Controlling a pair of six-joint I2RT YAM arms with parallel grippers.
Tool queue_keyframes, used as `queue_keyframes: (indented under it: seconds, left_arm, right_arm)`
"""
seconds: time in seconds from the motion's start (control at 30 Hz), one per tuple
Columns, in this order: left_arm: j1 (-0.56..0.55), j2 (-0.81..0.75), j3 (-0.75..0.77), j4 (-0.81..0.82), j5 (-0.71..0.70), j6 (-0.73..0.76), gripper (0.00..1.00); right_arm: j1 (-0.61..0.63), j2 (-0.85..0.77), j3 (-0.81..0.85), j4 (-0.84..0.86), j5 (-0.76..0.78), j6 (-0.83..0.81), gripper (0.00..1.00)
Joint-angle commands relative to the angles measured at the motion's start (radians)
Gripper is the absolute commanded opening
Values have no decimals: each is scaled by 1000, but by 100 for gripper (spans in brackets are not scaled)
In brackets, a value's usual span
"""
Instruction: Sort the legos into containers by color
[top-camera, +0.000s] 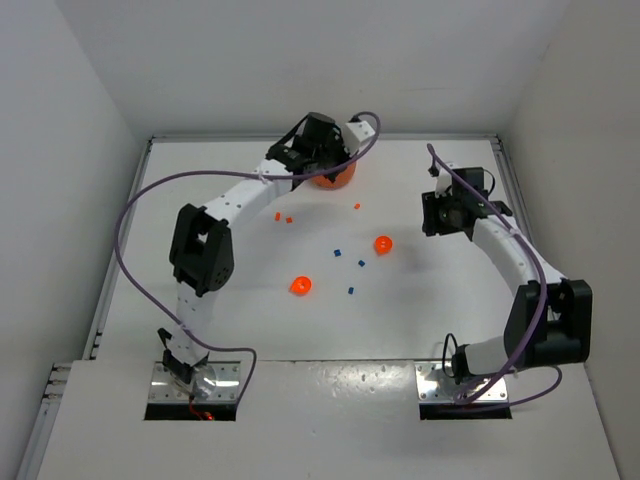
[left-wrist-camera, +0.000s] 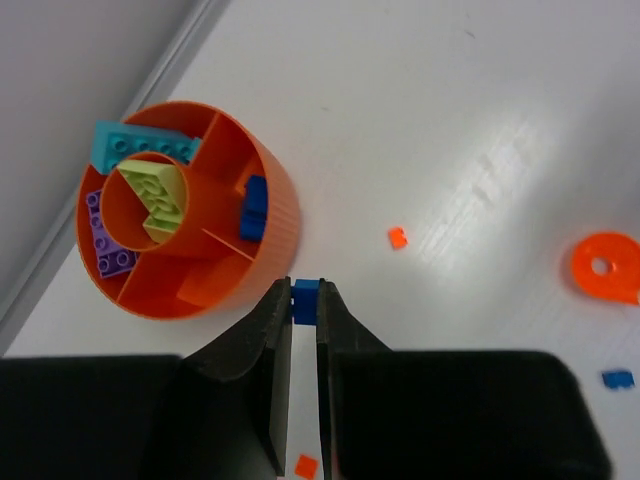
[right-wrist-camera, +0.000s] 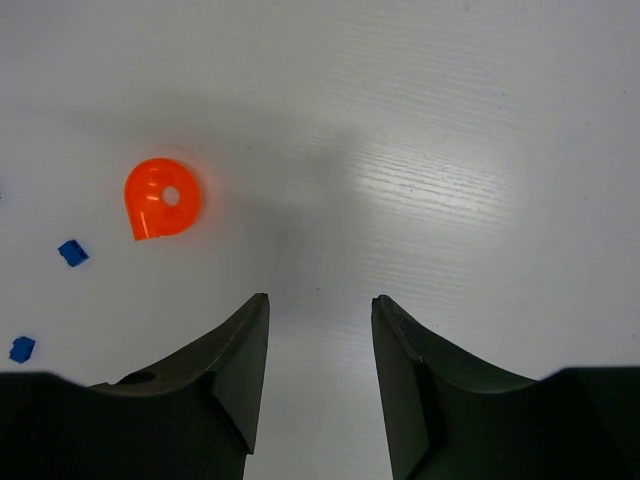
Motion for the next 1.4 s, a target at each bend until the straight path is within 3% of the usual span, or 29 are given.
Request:
queue_keyframes:
  seconds: [0.0, 0.2, 0.27, 0.33, 0.63, 0.93, 1.1, 1.2, 1.27, 1.37]
  left_arm:
    - [22, 78, 59, 63, -54, -104, 0]
    - [32, 112, 79, 202, -117, -135, 0]
    - [41, 148, 112, 212, -117, -135, 0]
    - [41, 184, 145, 212, -126, -135, 0]
    - [59, 282, 251, 265, -183, -134, 0]
    - [59, 328, 289, 265, -215, -124, 1]
    - [59, 337, 298, 275, -215, -133, 8]
    - [59, 337, 298, 275, -215, -134, 17]
    - [59, 327, 298, 275, -215, -134, 33]
    - [59, 314, 289, 275, -224, -143, 42]
  right_arm:
    - [-4, 32, 63, 1, -107, 10, 44]
    - [-4, 80, 96, -19, -254, 19, 47]
    - [-4, 80, 97, -19, -279, 28, 54]
    - [-4, 89, 97, -10, -288, 28, 68]
    - [-4, 108, 87, -1, -311, 47, 94]
    - [-4, 108, 69, 9, -329, 38, 96]
    - [-4, 118, 69, 9, -348, 38, 96]
    - [-4, 129, 80, -1, -359, 38, 96]
    - [5, 129, 80, -1, -359, 38, 96]
    - [5, 129, 89, -1, -368, 28, 94]
